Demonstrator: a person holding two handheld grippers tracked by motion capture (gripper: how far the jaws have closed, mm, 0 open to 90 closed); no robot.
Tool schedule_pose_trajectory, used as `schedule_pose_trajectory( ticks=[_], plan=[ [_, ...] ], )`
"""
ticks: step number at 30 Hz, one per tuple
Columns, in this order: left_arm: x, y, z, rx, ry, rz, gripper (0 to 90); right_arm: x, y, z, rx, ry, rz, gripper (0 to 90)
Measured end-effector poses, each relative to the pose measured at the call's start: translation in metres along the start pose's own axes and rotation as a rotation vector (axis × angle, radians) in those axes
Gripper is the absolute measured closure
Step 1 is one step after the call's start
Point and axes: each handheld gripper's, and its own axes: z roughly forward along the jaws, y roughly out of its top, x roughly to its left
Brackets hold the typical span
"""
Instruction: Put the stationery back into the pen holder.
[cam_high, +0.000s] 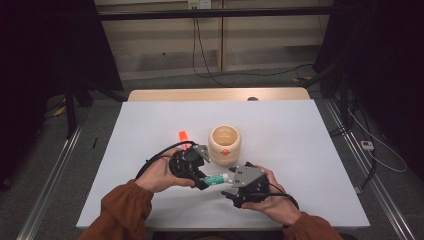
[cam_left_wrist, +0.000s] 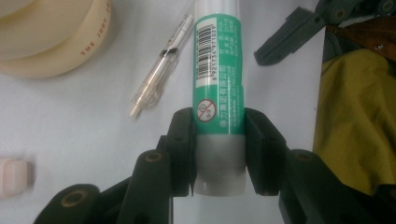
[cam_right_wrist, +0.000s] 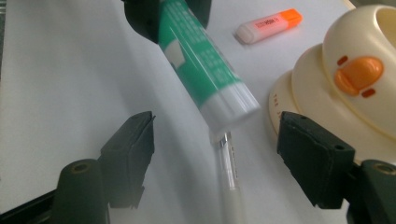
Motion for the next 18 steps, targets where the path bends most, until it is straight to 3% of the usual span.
schedule_pose_trajectory(
  ticks=[9, 10, 14, 18],
  plan=[
    [0.001, 0.009, 0.010, 0.045, -0.019, 0.012, 65.8, 0.001, 0.010, 0.006, 0.029, 0.019, -0.088, 40.8],
    [-0.001, 0.009, 0.012, 0.028, -0.022, -0.010, 65.7, 0.001, 0.011, 0.007, 0.028, 0.013, -0.097, 41.0],
    [0.001, 0.012, 0.013, 0.051, -0.024, 0.021, 65.7, 0.003, 0.013, 0.011, 0.041, 0.024, -0.130, 44.9],
    [0.000, 0.013, 0.015, 0.057, -0.028, 0.023, 65.8, 0.005, 0.014, 0.012, 0.041, 0.026, -0.142, 50.7]
  ],
)
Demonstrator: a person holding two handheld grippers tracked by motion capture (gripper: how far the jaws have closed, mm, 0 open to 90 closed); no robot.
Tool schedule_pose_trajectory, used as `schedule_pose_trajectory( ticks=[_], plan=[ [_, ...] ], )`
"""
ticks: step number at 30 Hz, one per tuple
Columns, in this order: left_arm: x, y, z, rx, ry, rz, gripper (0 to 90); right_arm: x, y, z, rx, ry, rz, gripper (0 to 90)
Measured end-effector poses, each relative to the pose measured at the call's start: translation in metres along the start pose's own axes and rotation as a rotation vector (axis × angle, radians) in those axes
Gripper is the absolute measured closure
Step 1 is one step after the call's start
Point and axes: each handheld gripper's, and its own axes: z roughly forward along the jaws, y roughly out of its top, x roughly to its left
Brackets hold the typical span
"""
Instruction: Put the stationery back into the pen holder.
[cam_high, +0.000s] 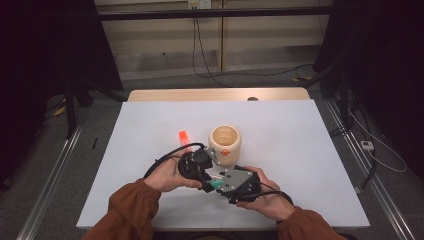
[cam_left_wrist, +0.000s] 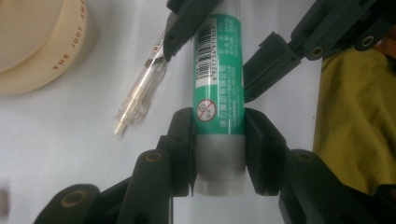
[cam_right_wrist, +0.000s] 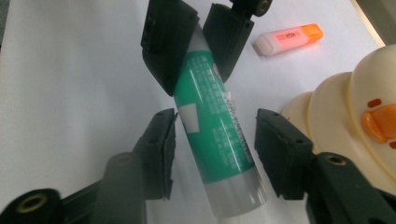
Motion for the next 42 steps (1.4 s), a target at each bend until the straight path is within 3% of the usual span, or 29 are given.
schedule_pose_trajectory(
  ticks=[14, 25, 31, 34, 38, 41, 42],
  plan=[
    [0.000, 0.001, 0.003, 0.004, -0.006, 0.000, 65.7, 0.006, 0.001, 0.002, 0.025, 0.004, -0.079, 61.5],
    [-0.002, -0.001, 0.000, -0.046, -0.004, 0.003, 64.9, 0.007, 0.000, 0.002, 0.022, 0.027, -0.098, 66.7],
    [0.001, -0.006, -0.005, -0.102, -0.011, -0.027, 62.3, 0.003, -0.001, -0.001, -0.001, 0.043, -0.068, 66.9],
    [0.002, -0.010, -0.007, -0.134, 0.025, -0.055, 48.8, 0.001, -0.002, -0.002, -0.002, 0.047, -0.040, 67.0],
    [0.002, -0.017, -0.013, -0.187, 0.042, -0.074, 37.5, -0.004, -0.005, -0.004, -0.020, 0.048, 0.012, 67.0],
    [0.001, -0.022, -0.018, -0.196, 0.084, -0.082, 28.5, -0.008, -0.008, -0.006, -0.028, 0.051, 0.062, 66.9],
    [0.002, -0.024, -0.018, -0.225, 0.083, -0.085, 26.7, -0.010, -0.008, -0.007, -0.033, 0.056, 0.071, 66.9]
  ],
)
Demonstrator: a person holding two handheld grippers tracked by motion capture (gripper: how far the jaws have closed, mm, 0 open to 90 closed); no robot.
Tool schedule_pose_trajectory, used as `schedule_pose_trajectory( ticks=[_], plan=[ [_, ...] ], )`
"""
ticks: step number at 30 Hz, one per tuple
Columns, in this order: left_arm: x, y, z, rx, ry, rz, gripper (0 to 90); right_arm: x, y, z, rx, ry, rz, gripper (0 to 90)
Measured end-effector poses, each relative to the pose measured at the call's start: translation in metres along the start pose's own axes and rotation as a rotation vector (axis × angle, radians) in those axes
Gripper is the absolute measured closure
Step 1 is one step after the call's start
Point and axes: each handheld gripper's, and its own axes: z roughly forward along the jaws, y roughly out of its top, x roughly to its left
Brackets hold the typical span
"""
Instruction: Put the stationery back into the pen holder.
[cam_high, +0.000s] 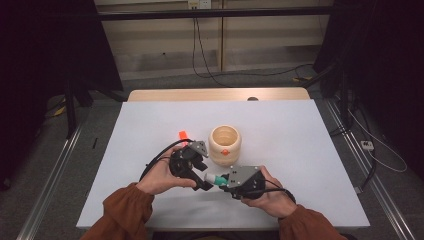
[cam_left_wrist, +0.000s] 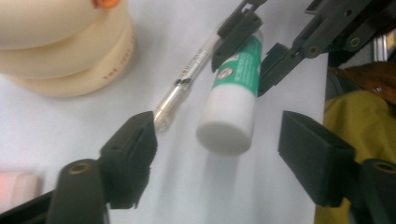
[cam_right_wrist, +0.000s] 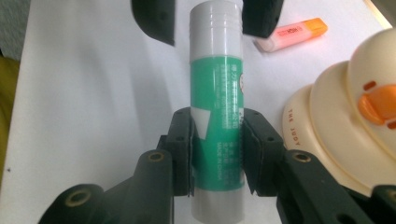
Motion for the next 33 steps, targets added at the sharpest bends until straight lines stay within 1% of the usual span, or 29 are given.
schedule_pose_trajectory(
  ticks=[1, 3, 4, 5, 6, 7, 8, 9, 10, 11, 12, 13, 14, 15, 16, 18, 20, 21, 22, 23, 25, 26, 27, 28, 29, 30, 31, 32, 33],
  plan=[
    [0.000, -0.001, -0.001, -0.006, 0.014, 0.001, 24.2, -0.001, 0.000, -0.001, -0.003, -0.002, 0.016, 66.9],
    [0.002, -0.005, -0.002, -0.028, 0.027, -0.006, 19.2, -0.003, -0.002, -0.002, -0.008, 0.001, 0.043, 66.9],
    [0.002, -0.007, -0.002, -0.030, 0.050, -0.009, 15.3, -0.004, -0.003, -0.002, -0.006, -0.002, 0.057, 66.9],
    [0.002, -0.009, -0.002, -0.038, 0.068, -0.029, 12.9, -0.006, -0.004, -0.002, -0.007, -0.004, 0.074, 66.9],
    [0.003, -0.012, -0.003, -0.045, 0.080, -0.039, 11.9, -0.007, -0.006, -0.002, -0.007, -0.003, 0.086, 66.9],
    [0.003, -0.013, -0.005, -0.035, 0.098, -0.031, 9.2, -0.009, -0.007, -0.002, -0.012, -0.004, 0.100, 66.9],
    [0.004, -0.016, -0.005, -0.051, 0.096, -0.042, 7.8, -0.010, -0.009, -0.003, -0.016, -0.003, 0.117, 66.9],
    [0.006, -0.019, -0.005, -0.072, 0.088, -0.054, 8.1, -0.011, -0.010, -0.004, -0.021, 0.000, 0.133, 66.9],
    [0.006, -0.021, -0.007, -0.077, 0.106, -0.060, 7.9, -0.012, -0.011, -0.004, -0.026, -0.001, 0.146, 66.9],
    [0.008, -0.024, -0.008, -0.082, 0.110, -0.059, 7.1, -0.013, -0.011, -0.005, -0.031, -0.005, 0.156, 66.9],
    [0.009, -0.027, -0.009, -0.096, 0.104, -0.070, 6.2, -0.014, -0.012, -0.006, -0.033, -0.006, 0.164, 66.9],
    [0.010, -0.030, -0.011, -0.115, 0.114, -0.083, 6.2, -0.015, -0.013, -0.007, -0.038, -0.008, 0.179, 66.9],
    [0.010, -0.032, -0.012, -0.125, 0.126, -0.085, 6.2, -0.016, -0.013, -0.008, -0.043, -0.013, 0.191, 66.9],
    [0.010, -0.034, -0.014, -0.125, 0.142, -0.089, 6.1, -0.017, -0.014, -0.008, -0.046, -0.013, 0.203, 66.9],
    [0.010, -0.036, -0.014, -0.138, 0.150, -0.097, 6.1, -0.019, -0.015, -0.009, -0.054, -0.014, 0.217, 66.9],
    [0.009, -0.040, -0.014, -0.138, 0.155, -0.089, 5.8, -0.021, -0.016, -0.010, -0.066, -0.016, 0.244, 66.9],
    [0.007, -0.044, -0.014, -0.147, 0.169, -0.089, 5.8, -0.022, -0.017, -0.011, -0.076, -0.038, 0.267, 66.9],
    [0.008, -0.047, -0.014, -0.149, 0.176, -0.082, 5.8, -0.023, -0.018, -0.012, -0.086, -0.049, 0.277, 66.9],
    [0.008, -0.049, -0.013, -0.172, 0.177, -0.088, 5.8, -0.023, -0.018, -0.013, -0.100, -0.054, 0.293, 66.9],
    [0.008, -0.052, -0.013, -0.177, 0.188, -0.085, 5.8, -0.024, -0.019, -0.014, -0.106, -0.061, 0.303, 66.9],
    [0.008, -0.057, -0.012, -0.207, 0.205, -0.105, 5.8, -0.027, -0.020, -0.016, -0.121, -0.077, 0.325, 66.9],
    [0.008, -0.059, -0.013, -0.209, 0.214, -0.115, 5.8, -0.029, -0.021, -0.017, -0.131, -0.081, 0.342, 66.9],
    [0.008, -0.062, -0.012, -0.224, 0.222, -0.127, 5.8, -0.030, -0.022, -0.018, -0.136, -0.086, 0.353, 66.9],
    [0.008, -0.065, -0.013, -0.220, 0.245, -0.132, 5.8, -0.031, -0.023, -0.019, -0.142, -0.090, 0.365, 66.9],
    [0.008, -0.067, -0.013, -0.238, 0.237, -0.140, 5.8, -0.032, -0.024, -0.020, -0.150, -0.092, 0.374, 66.9],
    [0.008, -0.070, -0.014, -0.251, 0.243, -0.153, 5.8, -0.032, -0.024, -0.021, -0.155, -0.090, 0.383, 66.9],
    [0.008, -0.073, -0.015, -0.255, 0.251, -0.150, 5.9, -0.033, -0.025, -0.022, -0.164, -0.090, 0.393, 66.9],
    [0.006, -0.075, -0.016, -0.261, 0.269, -0.157, 6.0, -0.034, -0.025, -0.023, -0.170, -0.093, 0.398, 66.9],
    [0.006, -0.078, -0.016, -0.268, 0.278, -0.161, 6.0, -0.034, -0.025, -0.023, -0.176, -0.097, 0.402, 66.9]
  ],
)
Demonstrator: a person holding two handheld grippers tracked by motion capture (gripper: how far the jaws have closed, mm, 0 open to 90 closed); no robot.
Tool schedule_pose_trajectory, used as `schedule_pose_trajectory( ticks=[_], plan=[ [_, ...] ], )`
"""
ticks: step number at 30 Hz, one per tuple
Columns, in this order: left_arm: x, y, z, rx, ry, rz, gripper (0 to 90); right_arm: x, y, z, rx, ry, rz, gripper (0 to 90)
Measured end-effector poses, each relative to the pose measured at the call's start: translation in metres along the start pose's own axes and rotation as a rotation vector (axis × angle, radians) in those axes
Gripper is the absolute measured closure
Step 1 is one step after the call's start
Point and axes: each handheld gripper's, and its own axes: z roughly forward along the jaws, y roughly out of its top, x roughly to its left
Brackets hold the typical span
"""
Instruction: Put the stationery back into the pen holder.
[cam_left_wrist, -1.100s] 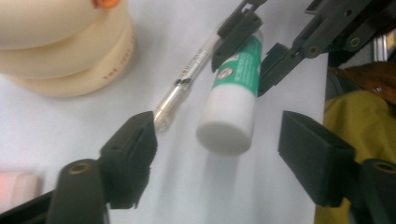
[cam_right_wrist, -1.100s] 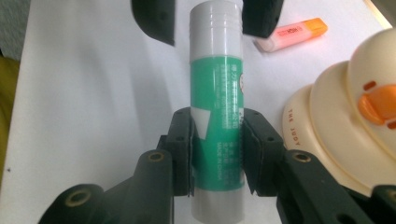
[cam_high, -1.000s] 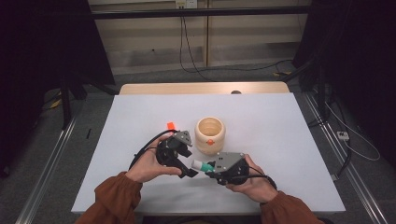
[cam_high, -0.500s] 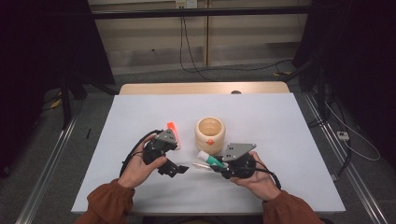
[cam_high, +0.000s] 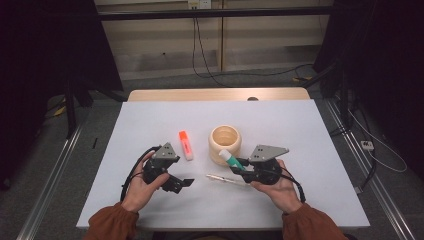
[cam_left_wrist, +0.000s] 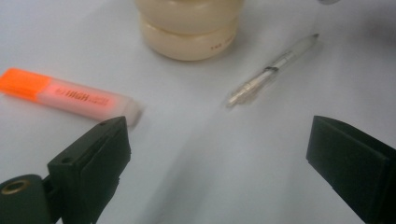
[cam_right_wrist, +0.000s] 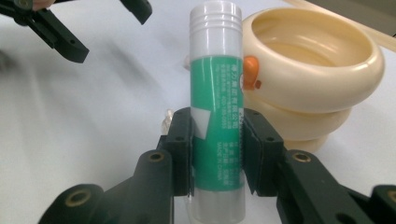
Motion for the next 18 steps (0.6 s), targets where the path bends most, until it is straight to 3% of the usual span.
schedule_pose_trajectory(
  ticks=[5, 9, 14, 18],
  plan=[
    [0.001, -0.012, -0.004, -0.056, 0.030, -0.022, 5.9, -0.002, 0.001, -0.002, -0.031, 0.005, 0.029, 66.9],
    [-0.001, -0.022, -0.009, -0.093, 0.034, -0.028, 6.1, -0.001, 0.002, -0.003, -0.046, -0.031, 0.007, 66.9],
    [0.001, -0.032, -0.020, -0.139, 0.074, -0.059, 6.1, -0.002, 0.006, -0.005, -0.076, -0.028, 0.019, 66.8],
    [0.001, -0.042, -0.026, -0.142, 0.107, -0.084, 6.1, -0.004, 0.010, -0.007, -0.108, -0.034, 0.039, 66.8]
  ],
)
